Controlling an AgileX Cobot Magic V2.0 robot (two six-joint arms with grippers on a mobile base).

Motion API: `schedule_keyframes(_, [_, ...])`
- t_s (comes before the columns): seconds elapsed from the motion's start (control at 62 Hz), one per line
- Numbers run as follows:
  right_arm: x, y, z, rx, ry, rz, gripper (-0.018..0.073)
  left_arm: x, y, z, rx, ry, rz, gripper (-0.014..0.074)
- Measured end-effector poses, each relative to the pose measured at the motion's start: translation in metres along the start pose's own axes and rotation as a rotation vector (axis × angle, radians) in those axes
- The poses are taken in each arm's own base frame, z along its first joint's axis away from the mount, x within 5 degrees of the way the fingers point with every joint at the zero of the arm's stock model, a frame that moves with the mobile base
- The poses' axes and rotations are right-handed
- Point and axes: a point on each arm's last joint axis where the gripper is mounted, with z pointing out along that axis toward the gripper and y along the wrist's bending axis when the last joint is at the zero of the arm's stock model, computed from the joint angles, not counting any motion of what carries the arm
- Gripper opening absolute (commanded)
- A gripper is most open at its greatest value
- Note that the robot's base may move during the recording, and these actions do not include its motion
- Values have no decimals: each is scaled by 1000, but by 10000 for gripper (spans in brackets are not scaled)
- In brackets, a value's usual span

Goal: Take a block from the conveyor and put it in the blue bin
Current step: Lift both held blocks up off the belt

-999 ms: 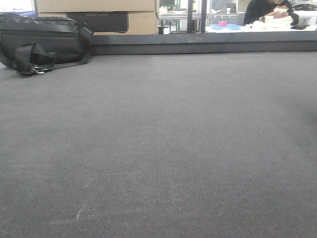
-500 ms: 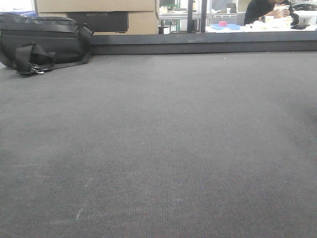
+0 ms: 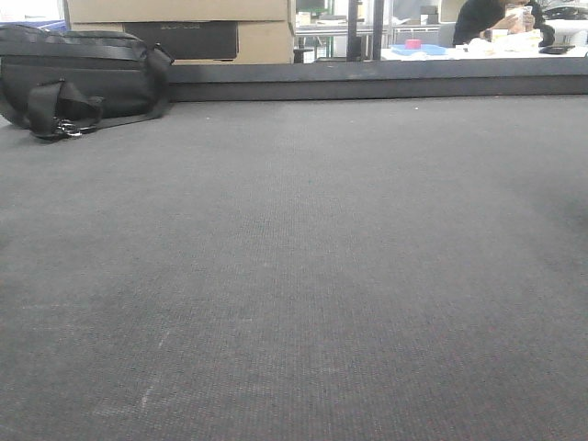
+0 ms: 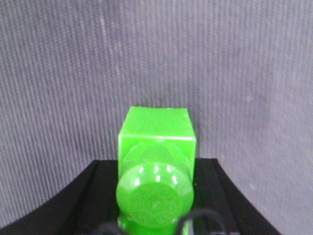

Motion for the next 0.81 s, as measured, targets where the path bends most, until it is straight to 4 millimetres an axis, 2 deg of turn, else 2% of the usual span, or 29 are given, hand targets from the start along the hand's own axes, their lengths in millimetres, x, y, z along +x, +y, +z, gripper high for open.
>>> schedule_keyframes(0.145, [1,1,-9,-7,-35,-1,-162,-3,-2,-21,32,-41,-22,-111])
schedule_keyframes(0.21, [1,2,-17,-10,-76,-3,-162,1,-6,-40,77,-112,-46,-111])
schedule_keyframes(0.338, [0,3,-38,-18,-219,-37,-162,14,-13,-85,156,-360,-97,-111])
schedule_keyframes(0.467, [6,3,-56,-21,-398,-67,-162,37,-15,-113,177,-616,-140,-111])
schedule_keyframes(0.629, [35,-1,-66,-13,-588,-102,-162,84,-16,-122,135,-923,-181,-111])
schedule_keyframes(0.806, [73,-8,-67,-9,-785,-104,-162,131,-18,-107,99,-1109,-210,-111])
